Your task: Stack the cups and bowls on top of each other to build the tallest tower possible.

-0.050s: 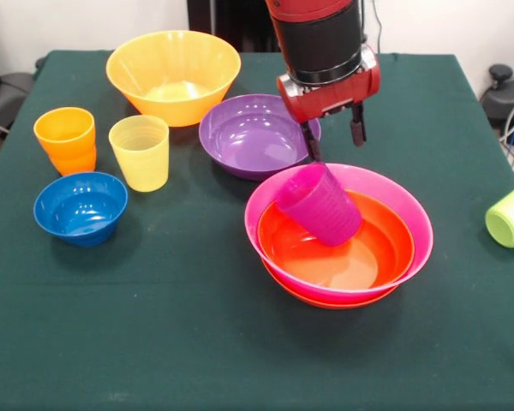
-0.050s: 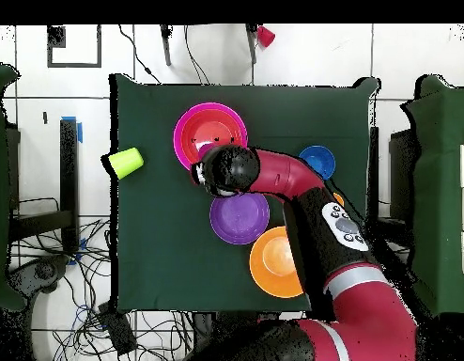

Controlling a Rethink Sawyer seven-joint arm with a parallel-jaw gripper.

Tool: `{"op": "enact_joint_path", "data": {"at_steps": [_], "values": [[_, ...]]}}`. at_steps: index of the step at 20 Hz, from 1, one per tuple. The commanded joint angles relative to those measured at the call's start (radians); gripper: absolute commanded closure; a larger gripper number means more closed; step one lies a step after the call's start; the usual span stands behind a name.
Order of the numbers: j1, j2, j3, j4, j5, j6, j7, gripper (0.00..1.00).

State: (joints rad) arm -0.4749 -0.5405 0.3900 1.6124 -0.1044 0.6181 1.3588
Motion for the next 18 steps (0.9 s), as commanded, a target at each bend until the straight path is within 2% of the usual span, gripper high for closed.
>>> {"op": "enact_joint_path", "data": {"at_steps": [1,7,18], "values": [[0.035,0.016,0.036,0.015,-0.012,-0.047,0.100,0.00],[0.028,0.003,0.032,0.022,-0.019,-0.027,0.084,0.00],[0.050,0.012,0.011,-0.039,-0.024,0.031,0.078,0.00]]}}
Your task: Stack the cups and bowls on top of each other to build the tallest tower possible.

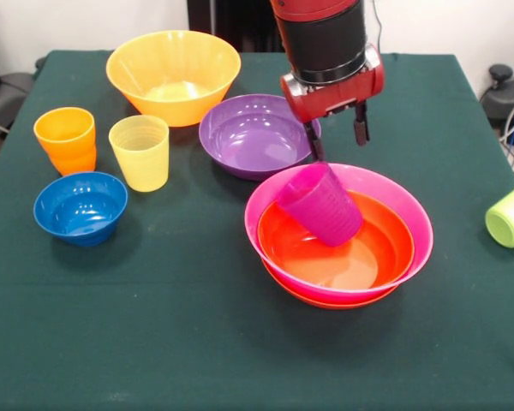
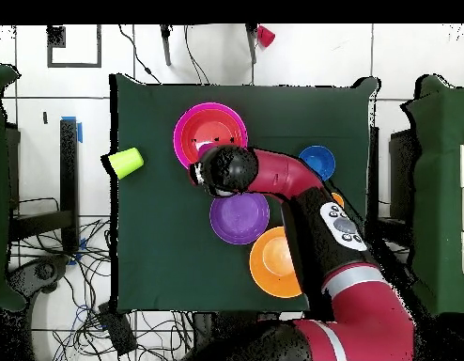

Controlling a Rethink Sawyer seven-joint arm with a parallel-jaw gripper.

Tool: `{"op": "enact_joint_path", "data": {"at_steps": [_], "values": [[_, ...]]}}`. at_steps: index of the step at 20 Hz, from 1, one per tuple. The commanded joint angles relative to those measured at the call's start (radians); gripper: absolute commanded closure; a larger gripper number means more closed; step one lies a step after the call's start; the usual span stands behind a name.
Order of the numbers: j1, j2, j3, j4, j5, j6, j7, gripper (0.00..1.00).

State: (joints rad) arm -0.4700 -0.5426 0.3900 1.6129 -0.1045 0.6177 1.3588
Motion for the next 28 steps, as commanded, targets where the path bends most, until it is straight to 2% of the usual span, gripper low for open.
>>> {"op": "enact_joint_path", "data": {"at_steps": [1,8,15,20,28], "values": [[0.047,0.012,0.009,-0.045,-0.026,0.039,0.075,0.00],[0.052,-0.001,-0.011,-0.112,-0.068,0.100,0.013,0.00],[0.071,-0.011,-0.026,-0.155,-0.068,0.160,0.012,0.00],[0.067,-0.010,-0.020,-0.153,-0.078,0.126,0.000,0.00],[0.070,-0.011,-0.022,-0.159,-0.076,0.147,0.000,0.00]]}}
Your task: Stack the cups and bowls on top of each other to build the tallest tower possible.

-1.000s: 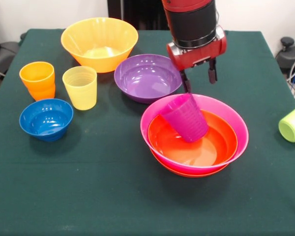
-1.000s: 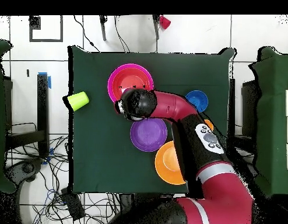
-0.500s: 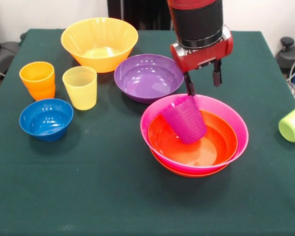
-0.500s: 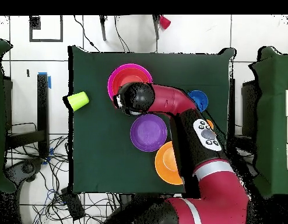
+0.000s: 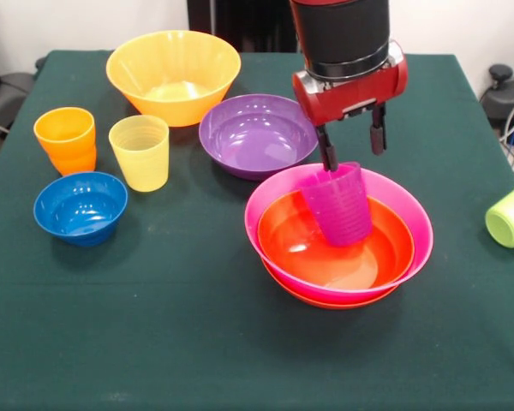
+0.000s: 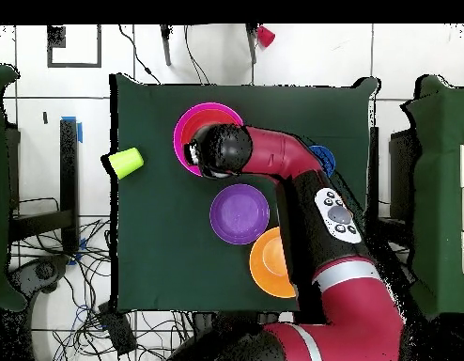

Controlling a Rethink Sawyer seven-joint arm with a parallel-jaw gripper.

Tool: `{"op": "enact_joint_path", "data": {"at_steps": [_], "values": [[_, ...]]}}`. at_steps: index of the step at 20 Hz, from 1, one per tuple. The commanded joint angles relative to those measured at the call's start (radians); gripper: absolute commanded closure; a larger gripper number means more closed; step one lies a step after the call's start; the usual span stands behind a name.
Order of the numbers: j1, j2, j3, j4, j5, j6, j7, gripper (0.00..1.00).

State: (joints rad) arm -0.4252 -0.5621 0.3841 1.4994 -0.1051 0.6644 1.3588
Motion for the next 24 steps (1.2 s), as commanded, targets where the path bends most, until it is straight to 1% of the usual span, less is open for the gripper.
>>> {"op": "enact_joint_path", "data": {"at_steps": [1,5,14,18,20,24], "values": [[0.026,0.007,-0.018,-0.045,-0.076,0.100,0.002,0.00],[0.056,-0.012,-0.046,-0.057,-0.076,0.137,0.035,0.00],[0.046,-0.029,-0.049,-0.008,-0.067,0.108,0.039,0.00],[0.058,-0.020,-0.054,-0.032,-0.061,0.117,0.054,0.00],[0.057,-0.017,-0.053,-0.032,-0.053,0.123,0.060,0.00],[0.052,-0.016,-0.052,-0.026,-0.058,0.114,0.047,0.00]]}}
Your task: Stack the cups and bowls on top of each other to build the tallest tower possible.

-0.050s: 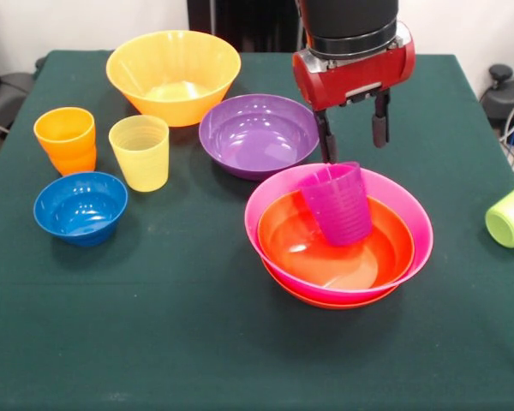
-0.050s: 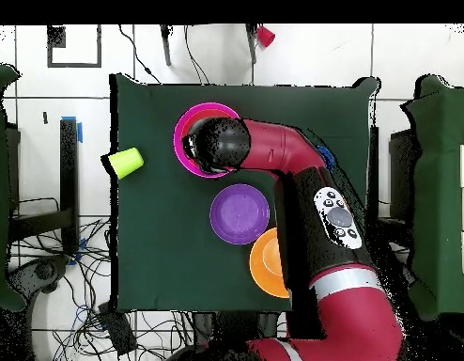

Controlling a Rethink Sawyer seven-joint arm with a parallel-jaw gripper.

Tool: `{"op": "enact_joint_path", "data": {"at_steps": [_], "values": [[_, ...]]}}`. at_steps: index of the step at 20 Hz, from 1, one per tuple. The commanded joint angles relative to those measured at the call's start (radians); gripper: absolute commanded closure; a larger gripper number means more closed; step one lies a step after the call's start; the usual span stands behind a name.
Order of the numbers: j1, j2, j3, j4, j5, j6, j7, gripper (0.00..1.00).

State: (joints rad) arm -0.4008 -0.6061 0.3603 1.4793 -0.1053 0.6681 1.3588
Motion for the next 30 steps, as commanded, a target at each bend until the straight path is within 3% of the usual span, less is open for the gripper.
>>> {"op": "enact_joint_path", "data": {"at_steps": [1,18,30], "values": [[0.026,0.026,-0.028,-0.006,-0.059,0.114,0.042,0.00],[0.041,0.060,-0.054,-0.027,-0.080,0.100,0.042,0.00],[0.051,0.105,-0.071,-0.006,-0.082,-0.005,0.057,0.00]]}}
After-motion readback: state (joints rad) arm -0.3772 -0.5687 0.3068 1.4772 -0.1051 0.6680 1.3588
